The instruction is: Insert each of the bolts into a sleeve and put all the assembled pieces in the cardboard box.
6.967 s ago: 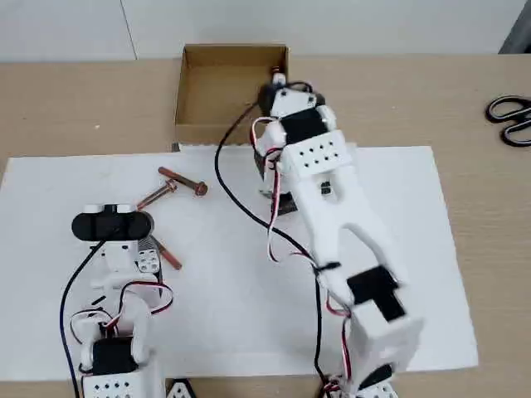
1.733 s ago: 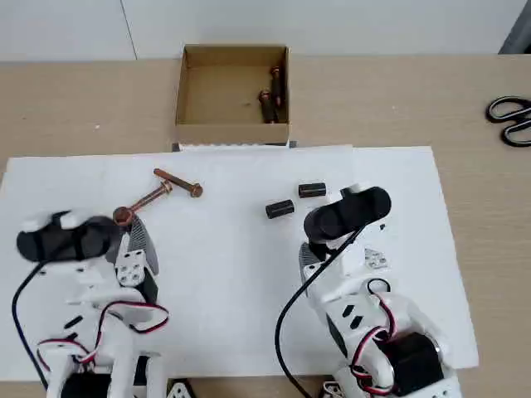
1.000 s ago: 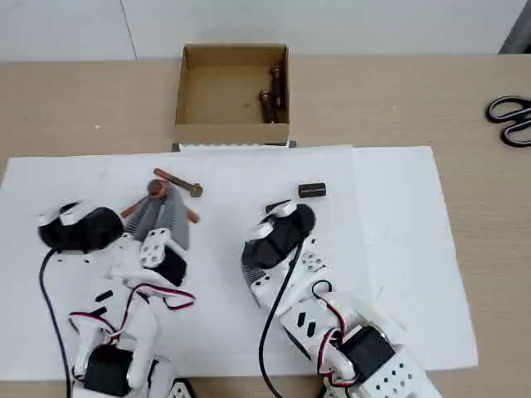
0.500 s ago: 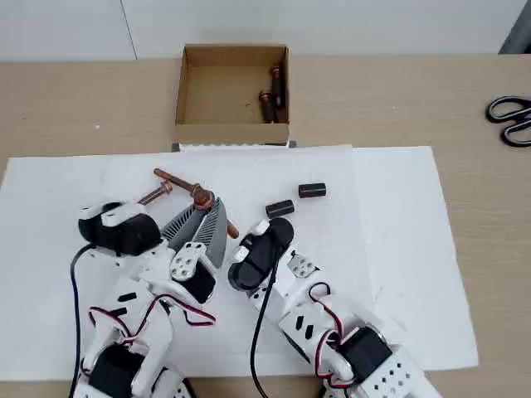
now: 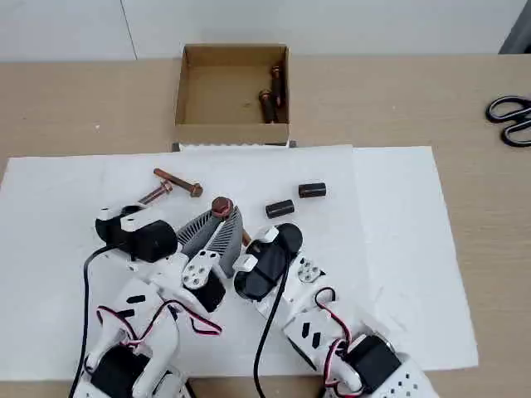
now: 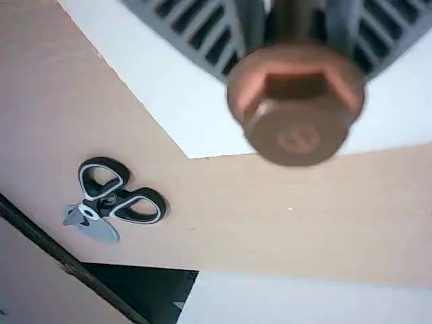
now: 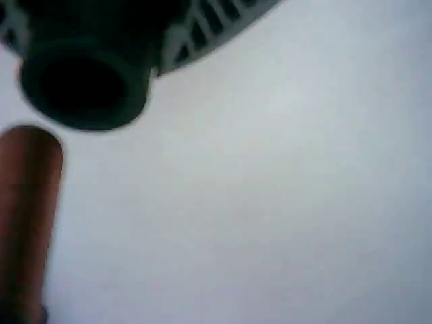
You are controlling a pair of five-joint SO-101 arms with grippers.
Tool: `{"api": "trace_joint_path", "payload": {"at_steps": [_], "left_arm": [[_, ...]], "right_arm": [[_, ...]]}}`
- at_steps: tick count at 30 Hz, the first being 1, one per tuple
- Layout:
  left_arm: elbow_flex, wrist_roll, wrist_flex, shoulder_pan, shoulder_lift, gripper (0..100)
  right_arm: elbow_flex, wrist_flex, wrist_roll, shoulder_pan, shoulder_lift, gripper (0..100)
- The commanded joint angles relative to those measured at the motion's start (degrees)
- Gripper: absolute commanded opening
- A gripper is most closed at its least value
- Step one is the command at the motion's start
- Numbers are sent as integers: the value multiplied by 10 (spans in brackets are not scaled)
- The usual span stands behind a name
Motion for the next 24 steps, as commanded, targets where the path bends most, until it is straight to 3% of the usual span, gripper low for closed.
{"api": "trace_joint_path", "payload": {"at_steps": [1, 24], "left_arm": [[-3, -3, -9, 1, -5, 5], [-5, -3, 0, 5, -5, 5]], "right_arm": [[1, -1, 6, 0, -10, 2], [13, -41, 7, 2, -10, 2]]}}
